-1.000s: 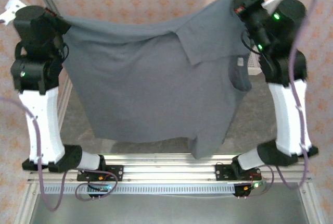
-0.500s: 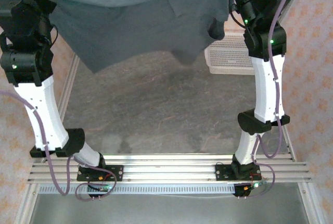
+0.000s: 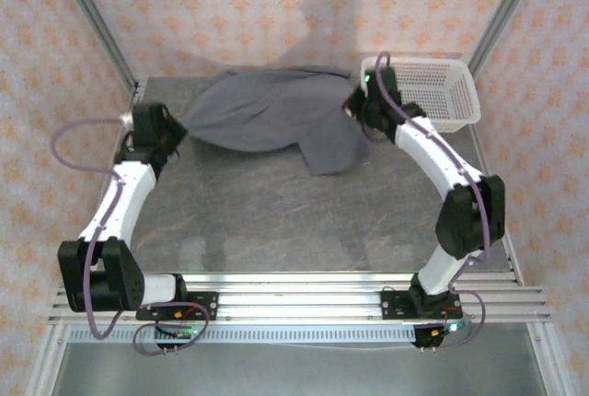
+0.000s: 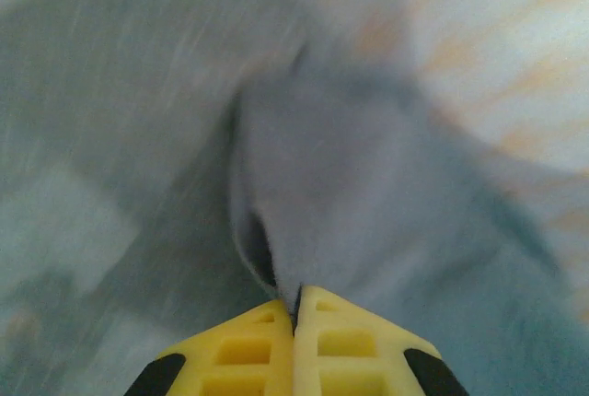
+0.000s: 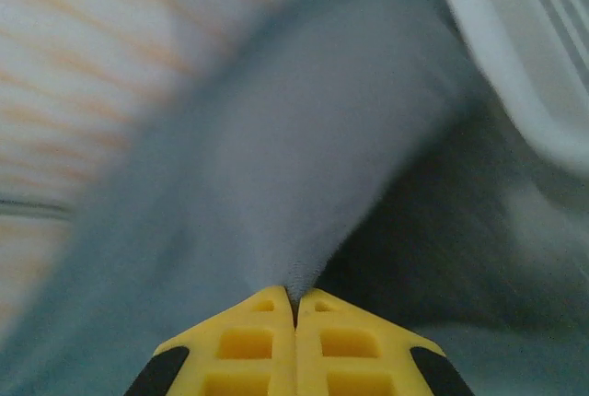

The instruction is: Fold the inside-out t-shirt

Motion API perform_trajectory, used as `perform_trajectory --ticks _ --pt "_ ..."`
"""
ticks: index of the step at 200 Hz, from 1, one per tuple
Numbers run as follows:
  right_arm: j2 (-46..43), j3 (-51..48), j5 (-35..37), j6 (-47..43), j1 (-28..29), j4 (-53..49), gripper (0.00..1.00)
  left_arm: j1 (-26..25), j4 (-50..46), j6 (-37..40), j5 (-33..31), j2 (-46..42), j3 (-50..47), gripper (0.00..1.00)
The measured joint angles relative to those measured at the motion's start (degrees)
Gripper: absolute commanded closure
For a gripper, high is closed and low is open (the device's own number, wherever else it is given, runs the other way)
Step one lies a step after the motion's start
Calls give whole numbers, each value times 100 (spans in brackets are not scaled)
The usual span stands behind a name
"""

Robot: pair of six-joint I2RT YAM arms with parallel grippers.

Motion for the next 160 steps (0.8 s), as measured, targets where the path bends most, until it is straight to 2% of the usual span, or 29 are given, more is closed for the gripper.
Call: perform_trajectory --ticks 21,76,107,115,120,125,129,133,139,146,160 --pt "155 -732 -81 157 -76 -33 100 0 350 -179 192 -46 -1084 100" --pt "-98 -955 -188 380 -107 326 100 0 970 -350 289 -774 -2234 100" --pt "-905 -1690 173 555 -107 -90 99 0 457 -407 214 -1700 -2457 86" --pt "-1224 -1932 323 599 -107 -254 94 0 275 -435 162 -2065 -2468 84" --pt "-1467 -2107 459 632 -107 -369 85 0 153 -450 107 -2326 -2479 81" --pt "-1690 -2249 595 686 -107 -496 72 0 17 -459 66 -2594 -2494 76" --pt "-1834 -2343 664 706 -107 -562 60 -2 -74 -466 39 -2765 -2514 68" --pt "-2000 -2457 778 719 -107 -621 42 -4 -164 -514 -15 -2949 -2535 60" --pt "-2243 -2614 911 732 -111 -697 25 -7 -317 -540 -92 -3193 -2579 50" --pt "-2468 -2771 1029 710 -114 -728 19 -15 -483 -566 -157 -3392 -2632 44" --pt "-2774 -3005 1104 555 -122 -787 17 -17 -634 -577 -251 -3539 -2761 38"
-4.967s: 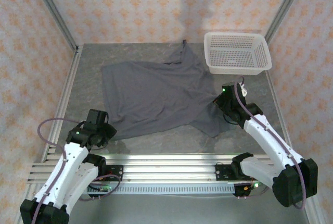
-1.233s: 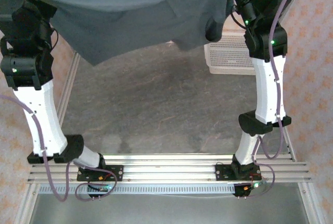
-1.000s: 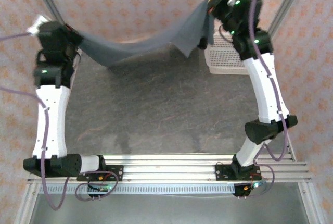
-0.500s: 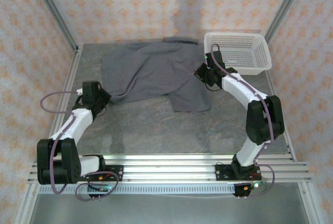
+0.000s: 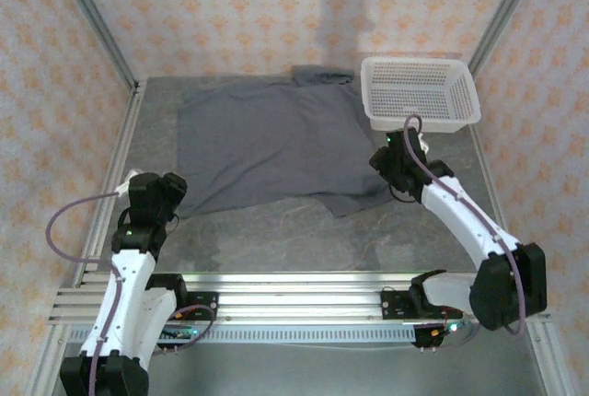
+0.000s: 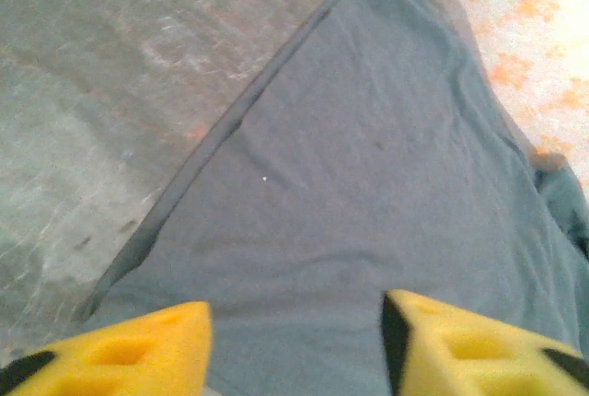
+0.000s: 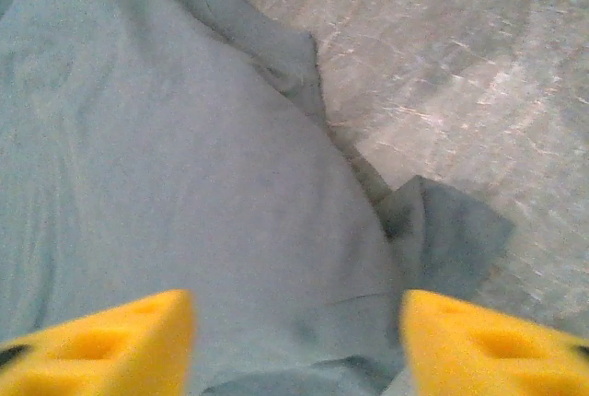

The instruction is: Fold the inside-out t-shirt

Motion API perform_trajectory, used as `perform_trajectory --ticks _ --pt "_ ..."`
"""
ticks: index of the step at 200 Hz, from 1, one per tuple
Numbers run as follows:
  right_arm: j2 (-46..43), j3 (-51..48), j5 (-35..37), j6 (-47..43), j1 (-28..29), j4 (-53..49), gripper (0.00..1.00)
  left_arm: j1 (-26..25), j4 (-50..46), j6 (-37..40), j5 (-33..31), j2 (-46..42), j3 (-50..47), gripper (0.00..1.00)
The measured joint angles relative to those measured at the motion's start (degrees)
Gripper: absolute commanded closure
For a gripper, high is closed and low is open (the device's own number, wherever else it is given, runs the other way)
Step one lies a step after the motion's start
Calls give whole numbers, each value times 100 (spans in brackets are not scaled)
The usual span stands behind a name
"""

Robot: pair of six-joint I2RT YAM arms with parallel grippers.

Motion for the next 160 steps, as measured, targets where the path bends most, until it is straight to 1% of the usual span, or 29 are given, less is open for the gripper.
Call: perform_trajectory --ticks 26,36,43,50,61,64,82,97,108,120,128,141,145,160 --pt "-146 -291 -44 -245 2 -74 18 -81 -280 101 -2 129 -201 37" --pt "-221 -466 74 -188 2 -195 22 -133 -330 153 4 136 -199 37" --pt "-275 -616 175 -136 0 -264 31 -197 -339 199 7 136 -173 37" --pt "-295 -750 234 -81 0 -343 45 -291 -341 260 2 138 -129 38" --pt "-232 -927 240 15 -11 -461 70 -527 -367 348 -20 170 -4 38" --pt "-188 -960 203 -2 -11 -470 73 -608 -372 367 -28 179 42 38" --pt "105 -1123 -181 33 2 -308 75 -1102 -376 503 -177 304 350 38" --pt "363 -1222 -507 57 240 -66 75 -1360 -339 570 -286 358 483 38" --pt "492 -1220 -603 94 566 79 77 -1416 -319 584 -341 374 492 38" --pt "546 -1211 -654 166 918 221 83 -1423 -319 581 -400 415 487 38" --pt "549 -1204 -702 190 1049 289 86 -1423 -319 581 -411 437 490 38" --pt "605 -1193 -667 260 1185 470 98 -1423 -319 581 -413 455 483 38" --pt "654 -1178 -662 323 1217 538 100 -1423 -319 581 -413 461 483 38" --pt "990 -1056 -621 330 1316 660 100 -1423 -319 592 -409 485 483 39"
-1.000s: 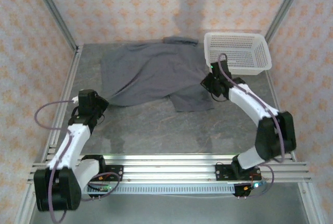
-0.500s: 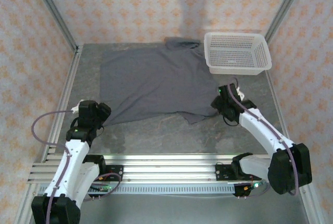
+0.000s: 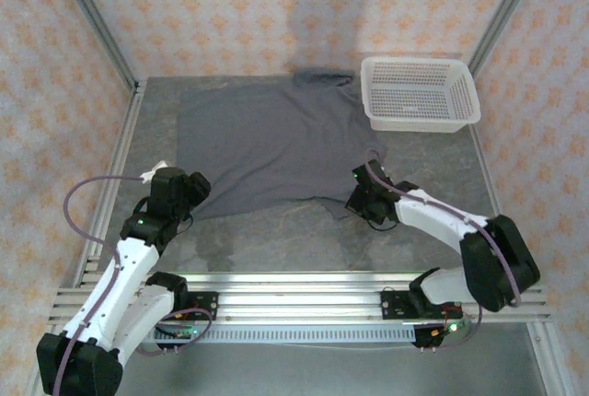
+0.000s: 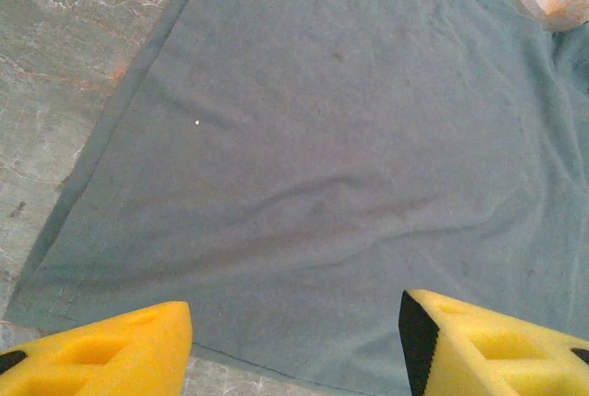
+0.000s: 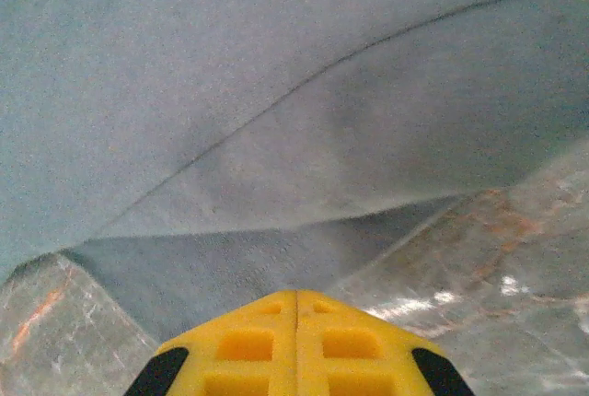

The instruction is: Fold the inside-out t-shirt

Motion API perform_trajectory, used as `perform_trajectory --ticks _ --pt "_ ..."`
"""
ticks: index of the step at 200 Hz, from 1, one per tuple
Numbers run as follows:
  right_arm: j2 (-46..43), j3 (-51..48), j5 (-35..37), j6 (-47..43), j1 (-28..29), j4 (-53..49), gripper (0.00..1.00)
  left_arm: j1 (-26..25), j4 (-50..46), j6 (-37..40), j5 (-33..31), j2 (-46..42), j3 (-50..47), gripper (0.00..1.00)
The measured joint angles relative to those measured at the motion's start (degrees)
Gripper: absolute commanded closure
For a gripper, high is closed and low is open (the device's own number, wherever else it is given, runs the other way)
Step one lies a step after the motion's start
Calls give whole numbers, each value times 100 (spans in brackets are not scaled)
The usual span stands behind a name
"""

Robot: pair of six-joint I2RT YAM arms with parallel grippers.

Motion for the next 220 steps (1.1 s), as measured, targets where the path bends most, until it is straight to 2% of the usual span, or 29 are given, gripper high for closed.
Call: perform_trajectory --ticks 34,82,153,178,184,204,220 --pt "752 175 142 -149 28 181 100 0 15 249 144 210 31 39" --pt "715 142 146 52 391 177 100 -20 28 461 323 503 201 39" --pt "-240 -448 -85 1266 1751 -870 100 -55 35 442 302 850 306 40" --pt "-767 -483 -146 1379 1814 -1694 100 -74 33 448 275 879 306 41" --pt "-951 -461 -83 1384 1814 -1871 96 -76 35 457 256 879 306 41" --pt "-1565 -162 457 1370 1720 -2474 93 -76 42 461 188 901 306 41" --pt "-1891 48 933 1314 1316 -2605 97 -76 46 459 127 988 306 44"
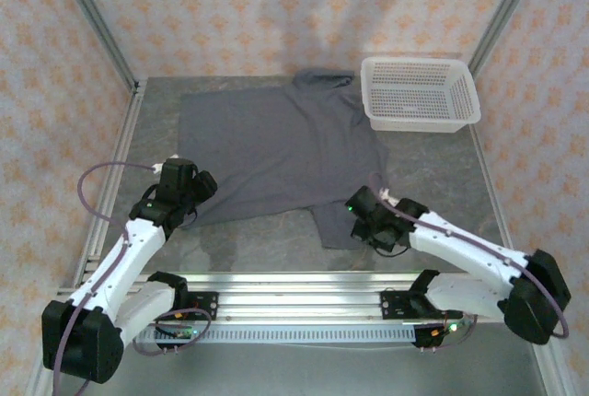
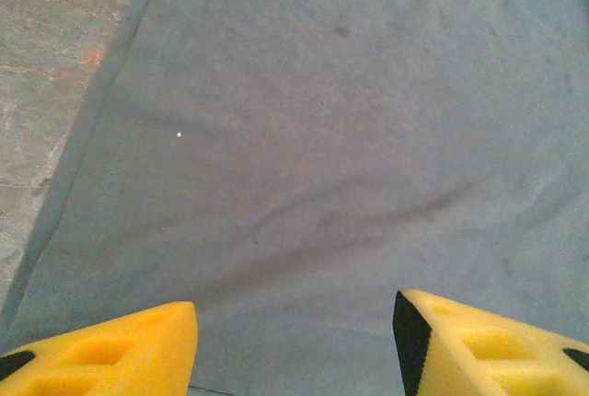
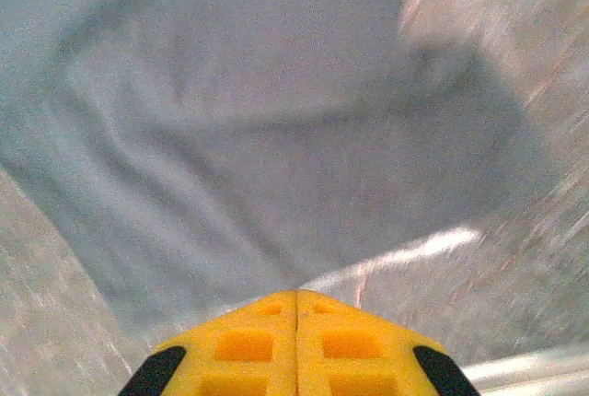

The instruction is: Fold the inside-out t-shirt

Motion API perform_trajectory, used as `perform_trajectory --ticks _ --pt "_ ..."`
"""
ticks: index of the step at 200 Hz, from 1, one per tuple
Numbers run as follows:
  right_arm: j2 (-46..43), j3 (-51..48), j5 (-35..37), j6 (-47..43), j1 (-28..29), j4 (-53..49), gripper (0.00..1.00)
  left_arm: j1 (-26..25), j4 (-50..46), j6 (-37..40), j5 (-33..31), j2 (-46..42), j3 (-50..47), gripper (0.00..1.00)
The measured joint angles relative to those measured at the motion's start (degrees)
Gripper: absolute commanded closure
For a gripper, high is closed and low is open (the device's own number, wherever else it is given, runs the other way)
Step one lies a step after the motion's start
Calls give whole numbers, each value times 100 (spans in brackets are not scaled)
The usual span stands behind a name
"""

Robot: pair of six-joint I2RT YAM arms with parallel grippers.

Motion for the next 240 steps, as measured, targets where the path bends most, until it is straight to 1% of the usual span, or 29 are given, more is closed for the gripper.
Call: perform_trajectory --ticks 12,26,37,50,69,88,108,120,135,165,170,188,199,216,222,240 --pt "-131 -70 192 -83 -468 90 100 0 -4 -35 -107 116 0 47" --pt "-170 -415 232 -164 -973 350 100 0 -20 -87 -293 273 0 50" --pt "-111 -765 201 -212 -1193 544 100 0 -52 -153 -487 402 0 52" --pt "26 -1121 118 -267 -1311 732 100 0 -85 -216 -726 533 0 52" --pt "238 -1416 -11 -297 -1342 935 100 13 -68 -326 -927 734 0 52" --pt "243 -1419 -109 -221 -1346 1071 100 76 24 -424 -975 1040 -4 52" --pt "173 -1423 -291 127 -1340 1043 100 173 42 -553 -973 1408 -2 52" --pt "26 -1445 -452 444 -1252 841 100 195 37 -629 -979 1532 -2 52" --pt "-317 -1541 -684 785 -1143 452 100 195 20 -730 -1027 1530 -2 52" --pt "-1408 -1891 -1134 1401 -1049 -522 100 195 -66 -844 -1226 1274 -2 53" --pt "-1580 -1902 -1139 1478 -1049 -732 100 195 -66 -846 -1237 1233 -2 53" --pt "-2063 -1705 -955 1578 -1049 -892 99 195 -50 -813 -1211 1130 -2 54" --pt "-2135 -1307 -741 1368 -1056 -1054 95 195 0 -772 -1117 1150 -2 57" --pt "-1810 -564 -422 863 -1126 -881 95 195 153 -732 -894 1290 -2 64" --pt "-1563 -310 -361 612 -1167 -706 100 195 203 -721 -822 1399 11 69" --pt "-398 409 -278 -138 -1351 7 100 197 278 -732 -664 1829 122 87"
